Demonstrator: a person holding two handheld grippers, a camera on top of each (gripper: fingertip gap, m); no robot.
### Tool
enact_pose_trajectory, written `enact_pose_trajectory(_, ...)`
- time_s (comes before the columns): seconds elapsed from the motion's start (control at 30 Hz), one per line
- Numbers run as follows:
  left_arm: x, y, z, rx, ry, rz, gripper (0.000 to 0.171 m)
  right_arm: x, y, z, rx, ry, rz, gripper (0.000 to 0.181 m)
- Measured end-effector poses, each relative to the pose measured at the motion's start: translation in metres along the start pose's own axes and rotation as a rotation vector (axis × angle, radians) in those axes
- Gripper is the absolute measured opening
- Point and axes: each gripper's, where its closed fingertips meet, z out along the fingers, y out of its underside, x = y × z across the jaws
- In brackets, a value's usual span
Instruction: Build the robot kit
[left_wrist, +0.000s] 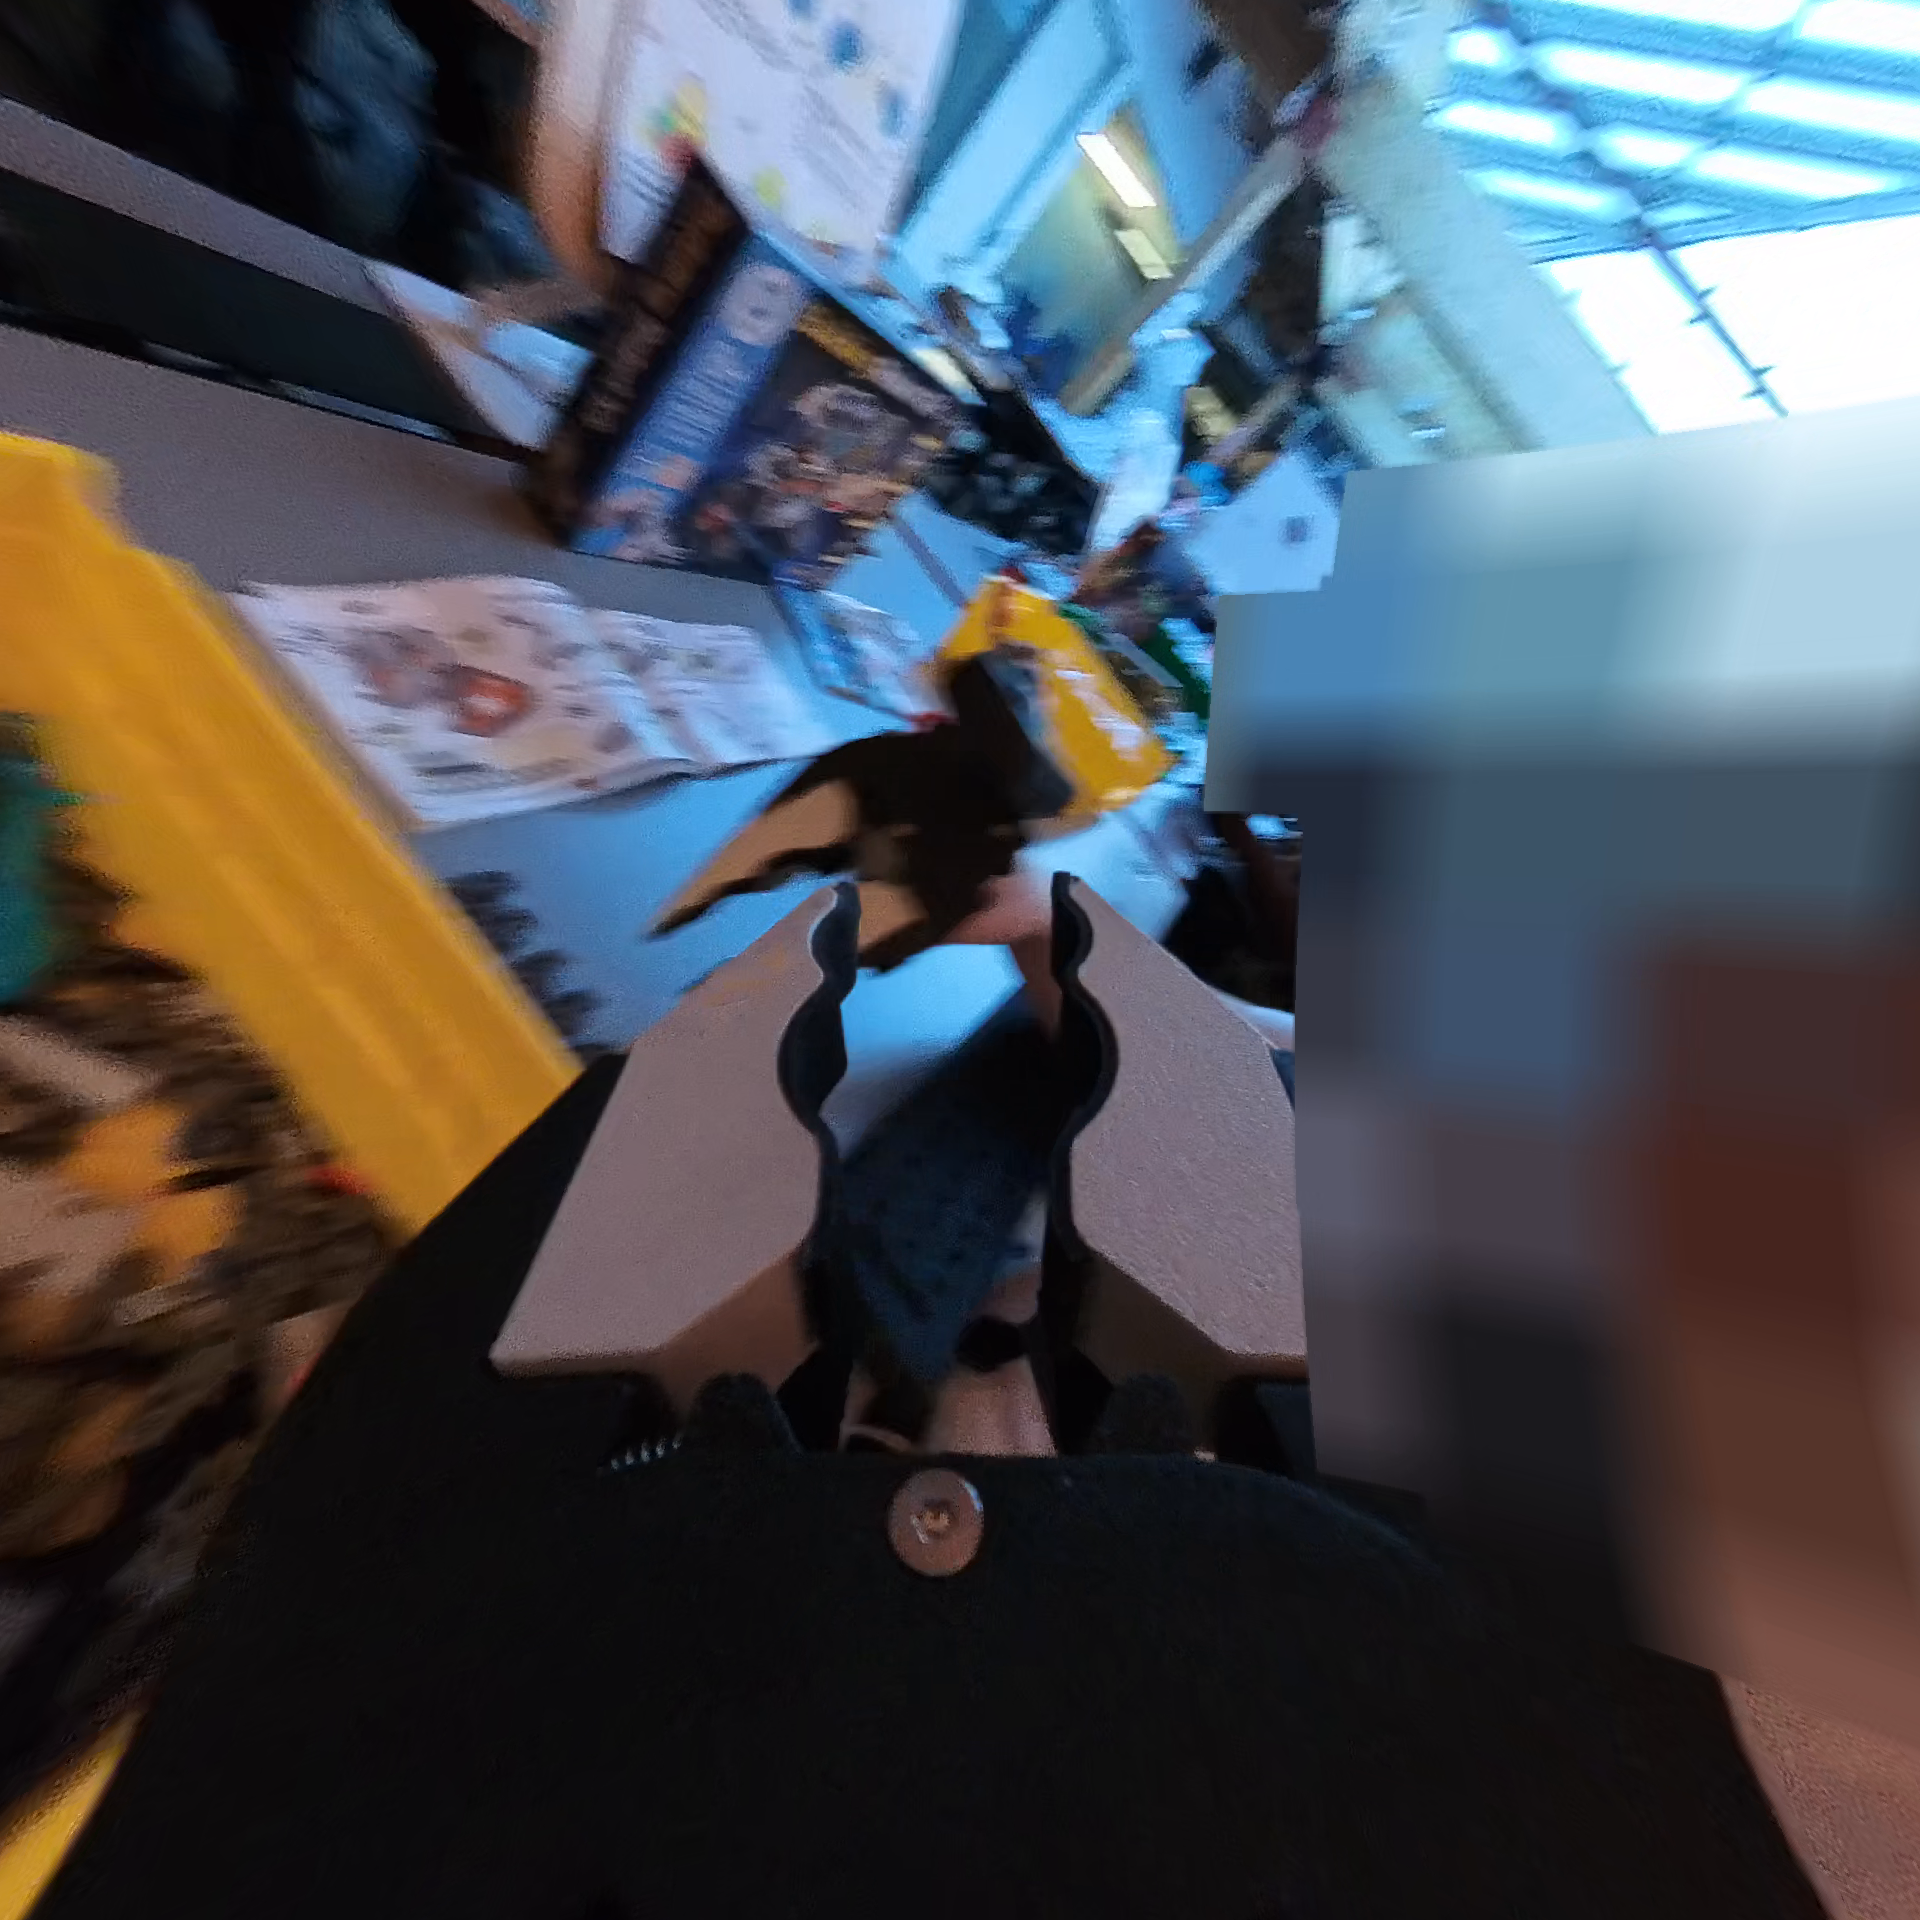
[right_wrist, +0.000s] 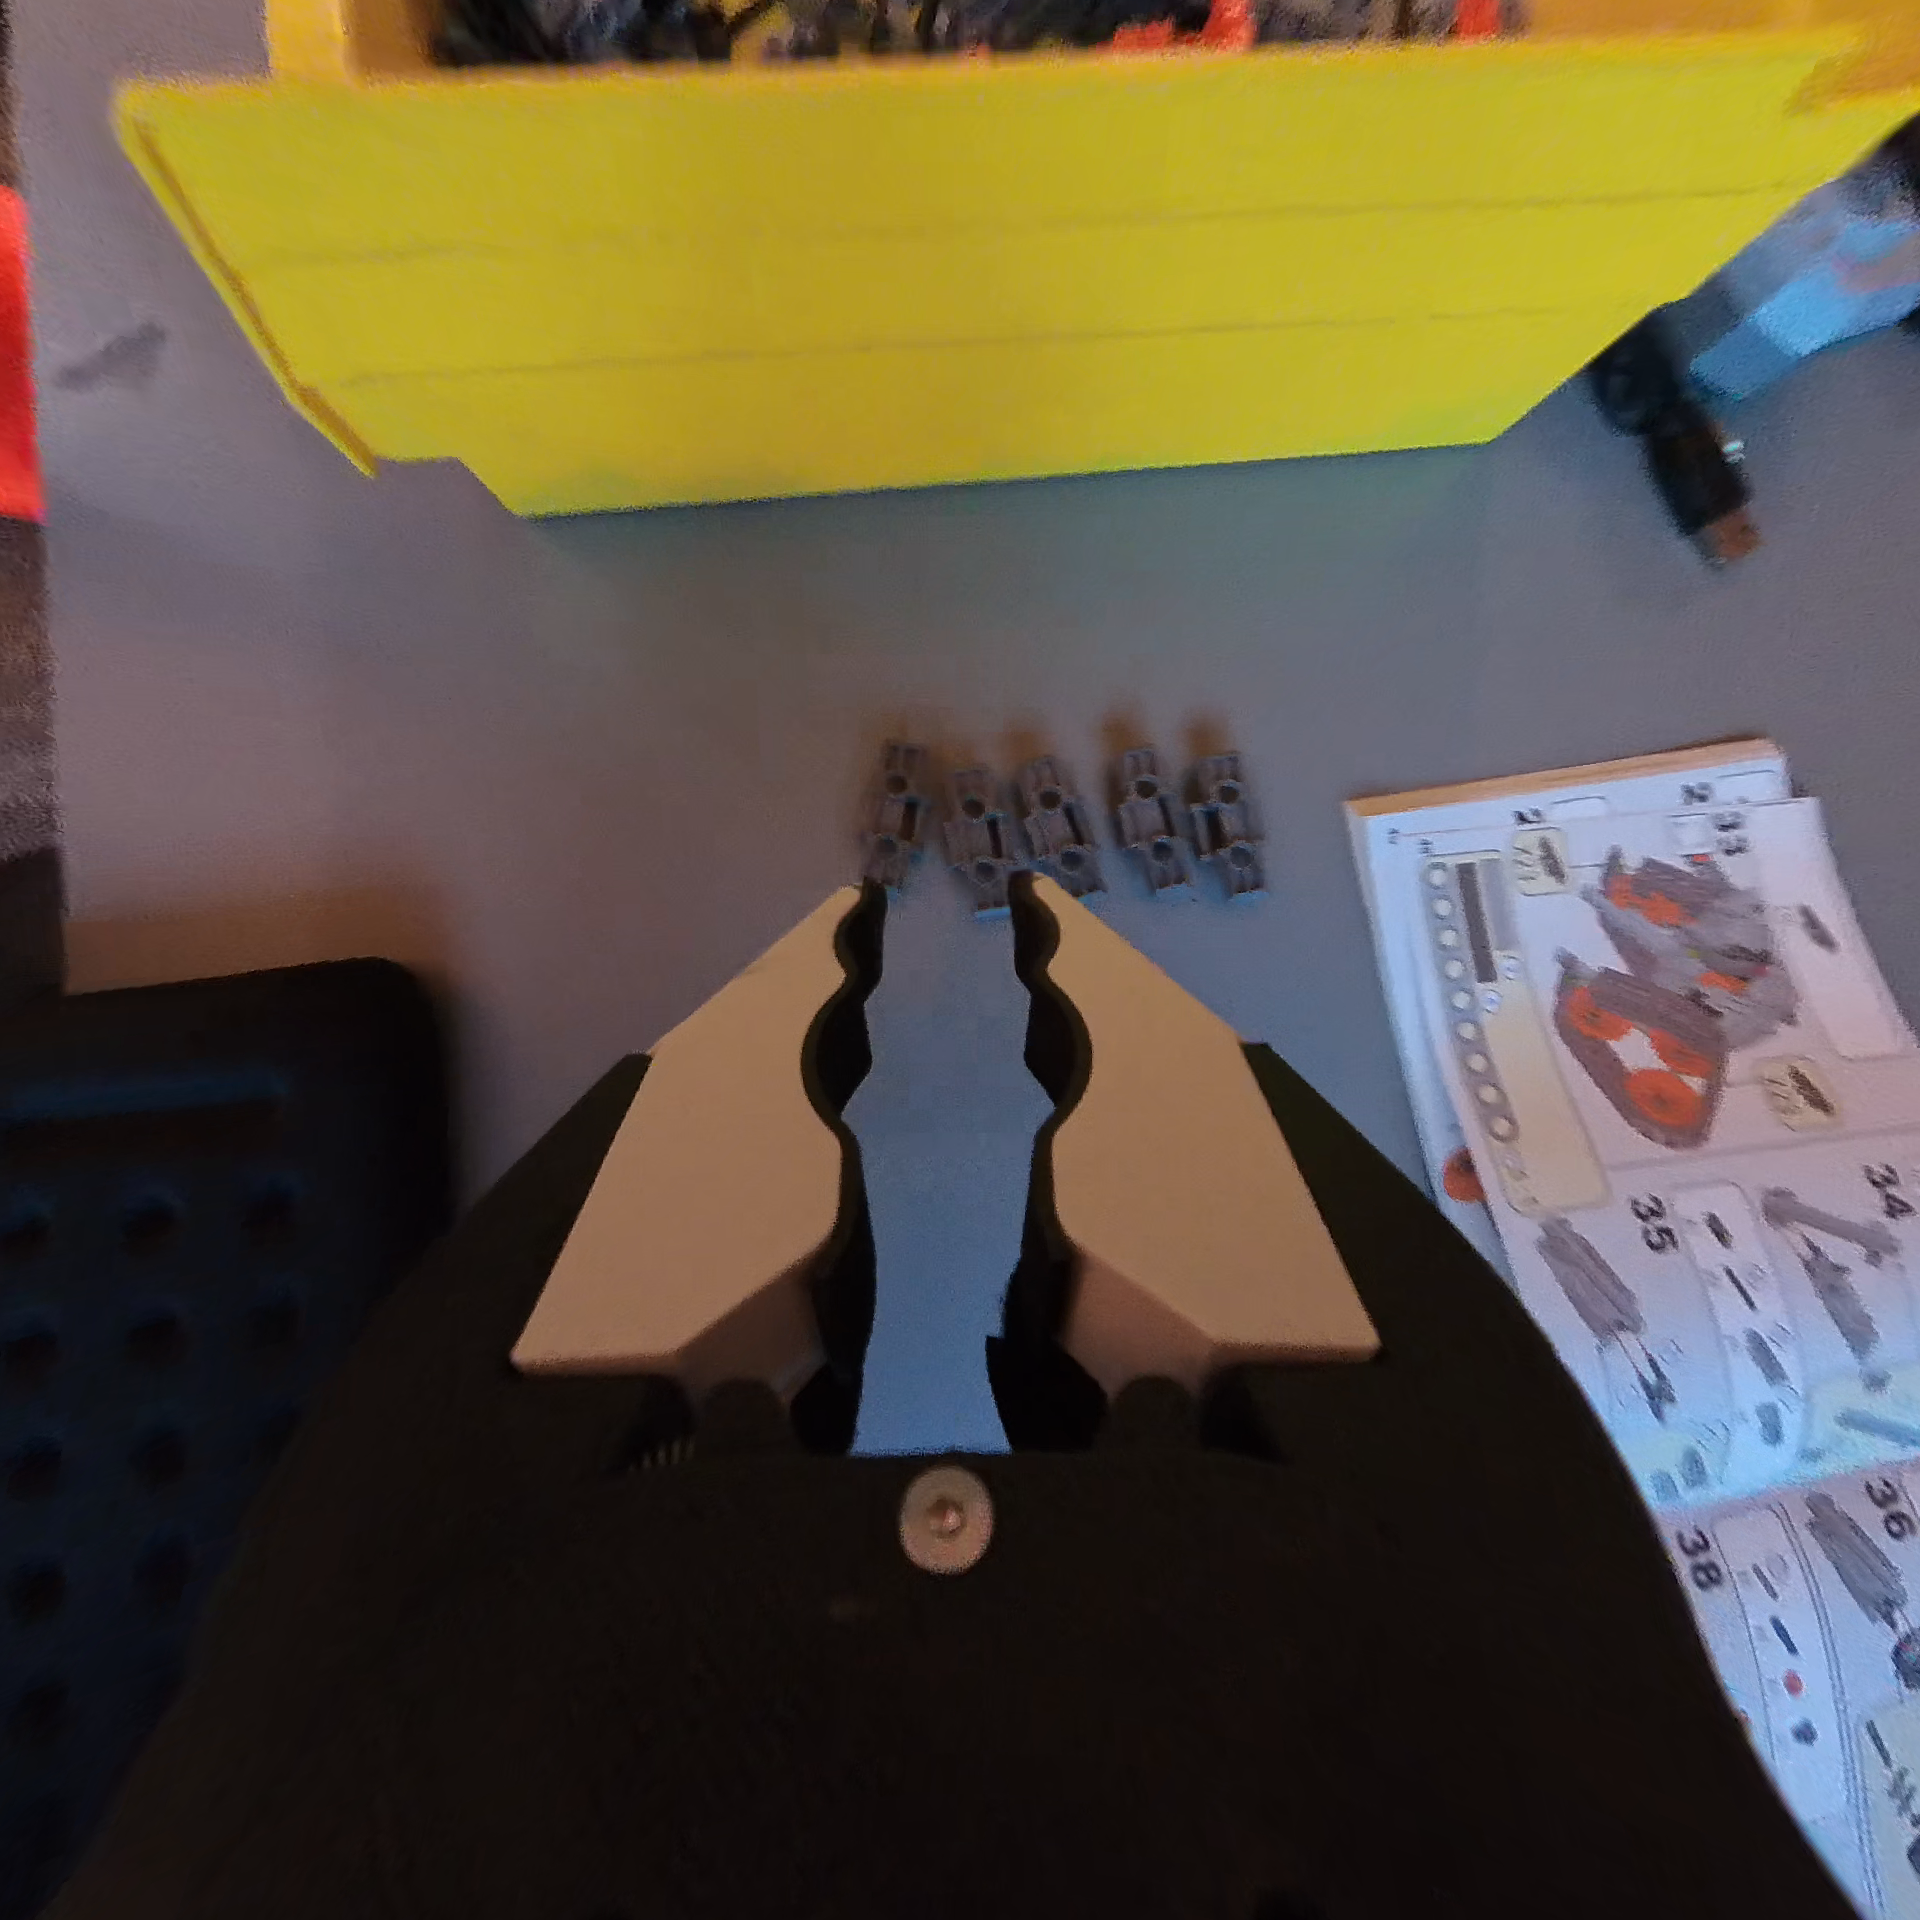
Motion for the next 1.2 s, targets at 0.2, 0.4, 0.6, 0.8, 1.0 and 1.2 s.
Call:
enact_pose_trajectory(0.2, -0.136, 0.001, -0.064, -0.296, -0.742, 0.203, 0.04, 0.009, -0.001, -0.049, 0.22, 0.029, 0.026, 0.023)
enact_pose_trajectory(0.4, -0.212, 0.045, -0.047, -0.702, -0.802, 0.23, 0.044, 0.005, 0.047, -0.045, 0.236, 0.032, 0.076, 0.021)
enact_pose_trajectory(0.6, -0.261, 0.042, -0.056, -0.924, -0.91, 0.496, 0.039, -0.003, 0.065, -0.047, 0.245, -0.002, 0.118, 0.021)
enact_pose_trajectory(0.8, -0.277, 0.044, -0.057, -1.062, -0.892, 0.612, 0.032, -0.009, 0.056, -0.047, 0.281, -0.054, 0.139, 0.02)
enact_pose_trajectory(1.0, -0.279, 0.056, -0.061, -1.148, -0.852, 0.538, 0.012, -0.012, 0.06, -0.046, 0.258, -0.056, 0.121, 0.02)
enact_pose_trajectory(1.2, -0.263, 0.043, -0.063, -1.053, -0.882, 0.567, 0.012, -0.01, 0.056, -0.052, 0.289, -0.044, 0.119, 0.019)
